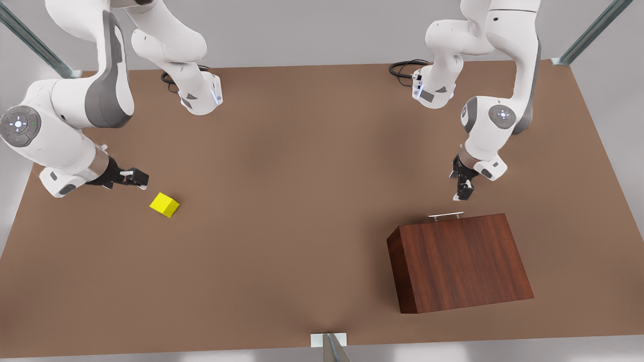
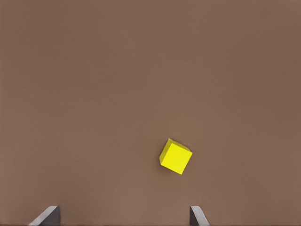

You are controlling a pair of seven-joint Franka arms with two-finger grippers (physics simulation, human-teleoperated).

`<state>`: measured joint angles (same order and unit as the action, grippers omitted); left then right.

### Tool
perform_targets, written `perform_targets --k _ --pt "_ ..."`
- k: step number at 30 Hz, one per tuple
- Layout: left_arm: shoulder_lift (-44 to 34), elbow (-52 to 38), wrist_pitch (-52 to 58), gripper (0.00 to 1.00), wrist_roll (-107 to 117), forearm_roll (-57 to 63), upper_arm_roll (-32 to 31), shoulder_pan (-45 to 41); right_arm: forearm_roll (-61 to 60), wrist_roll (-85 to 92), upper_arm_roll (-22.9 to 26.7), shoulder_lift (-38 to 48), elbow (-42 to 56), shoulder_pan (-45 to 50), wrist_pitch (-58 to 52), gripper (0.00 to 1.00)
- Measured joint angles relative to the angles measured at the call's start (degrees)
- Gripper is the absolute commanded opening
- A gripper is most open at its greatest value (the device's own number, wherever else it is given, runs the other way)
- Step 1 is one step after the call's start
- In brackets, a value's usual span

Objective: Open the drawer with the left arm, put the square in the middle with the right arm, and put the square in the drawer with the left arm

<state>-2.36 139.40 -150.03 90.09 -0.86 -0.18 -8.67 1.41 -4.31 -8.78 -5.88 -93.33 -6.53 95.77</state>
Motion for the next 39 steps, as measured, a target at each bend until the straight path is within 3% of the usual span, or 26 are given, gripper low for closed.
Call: perform_targets --k 4,8,13,19,23,27,31,34,39 --pt "0.78 0.32 -2.05 1.00 0.00 0.04 0.00 4.12 0.27 -0.66 0.04 -5.97 -0.23 0.58 3.14 1.00" --pt "1.54 2.80 -8.60 1.00 0.00 0.05 -0.30 7.07 0.43 -17.34 1.25 -6.49 -4.39 -1.92 1.76 1.00" --pt "3.72 3.16 -12.93 1.00 0.00 0.00 -1.65 8.92 0.21 -18.88 1.93 -9.78 -3.07 -2.45 3.24 1.00" --pt "3.76 3.16 -13.01 1.00 0.00 -0.10 -2.46 -1.15 -0.17 -29.05 2.02 -15.17 -4.21 -5.02 7.26 1.00" --pt "4.73 2.82 -14.53 1.00 0.51 -0.24 -2.56 -3.90 -3.96 -31.60 1.51 -12.32 -12.84 -7.48 11.58 1.00" --pt "5.18 2.69 -14.90 1.00 1.83 -0.48 -2.45 3.91 -3.96 -29.75 -0.01 -11.48 -14.34 -7.50 12.81 1.00" --pt "6.22 1.43 -14.85 1.00 5.26 -0.41 -2.47 -1.81 -3.96 -27.38 -0.73 -11.73 -21.74 -7.46 24.48 1.00" --pt "6.32 0.97 -14.85 1.00 5.27 -0.29 -2.28 1.43 -3.96 -26.41 -1.06 -12.17 -24.88 -7.53 28.60 1.00" --pt "7.28 -0.32 -14.77 1.00 5.27 -0.25 -1.90 1.00 -3.96 -14.81 -0.73 -12.58 -25.94 -8.96 28.41 1.00"
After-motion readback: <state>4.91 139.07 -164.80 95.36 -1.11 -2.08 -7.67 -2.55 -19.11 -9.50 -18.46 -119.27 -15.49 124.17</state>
